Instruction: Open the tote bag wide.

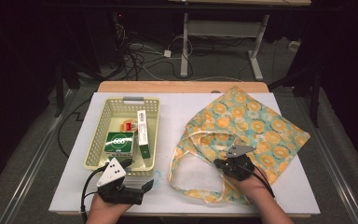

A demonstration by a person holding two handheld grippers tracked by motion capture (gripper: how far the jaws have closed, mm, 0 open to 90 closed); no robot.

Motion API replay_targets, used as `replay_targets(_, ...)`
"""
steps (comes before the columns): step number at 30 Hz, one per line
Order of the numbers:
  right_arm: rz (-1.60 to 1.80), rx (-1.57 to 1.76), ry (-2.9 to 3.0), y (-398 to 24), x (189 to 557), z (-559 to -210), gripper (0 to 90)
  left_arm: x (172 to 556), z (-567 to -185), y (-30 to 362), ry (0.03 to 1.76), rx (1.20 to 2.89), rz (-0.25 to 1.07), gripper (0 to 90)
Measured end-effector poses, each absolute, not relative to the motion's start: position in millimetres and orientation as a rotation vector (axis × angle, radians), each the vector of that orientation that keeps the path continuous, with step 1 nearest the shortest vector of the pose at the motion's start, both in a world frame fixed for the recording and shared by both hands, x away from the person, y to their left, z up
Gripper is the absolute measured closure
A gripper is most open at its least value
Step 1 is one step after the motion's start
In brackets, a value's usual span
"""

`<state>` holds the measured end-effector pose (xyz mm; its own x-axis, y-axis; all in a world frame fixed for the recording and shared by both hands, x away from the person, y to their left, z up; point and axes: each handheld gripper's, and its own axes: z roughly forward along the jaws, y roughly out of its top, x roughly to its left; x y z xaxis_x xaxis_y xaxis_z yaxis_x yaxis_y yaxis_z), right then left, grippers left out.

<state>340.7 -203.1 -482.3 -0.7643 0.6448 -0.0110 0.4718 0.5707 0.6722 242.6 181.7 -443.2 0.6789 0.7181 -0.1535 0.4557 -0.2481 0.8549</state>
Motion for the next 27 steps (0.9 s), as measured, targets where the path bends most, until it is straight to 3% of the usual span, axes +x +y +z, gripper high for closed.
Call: replay_targets(27, 1.319, 0.927, 2.329, -236.3, 333.1, -444.7, 90.0, 245.9, -442.2, 193.4, 0.953, 1.869, 0.331, 0.0)
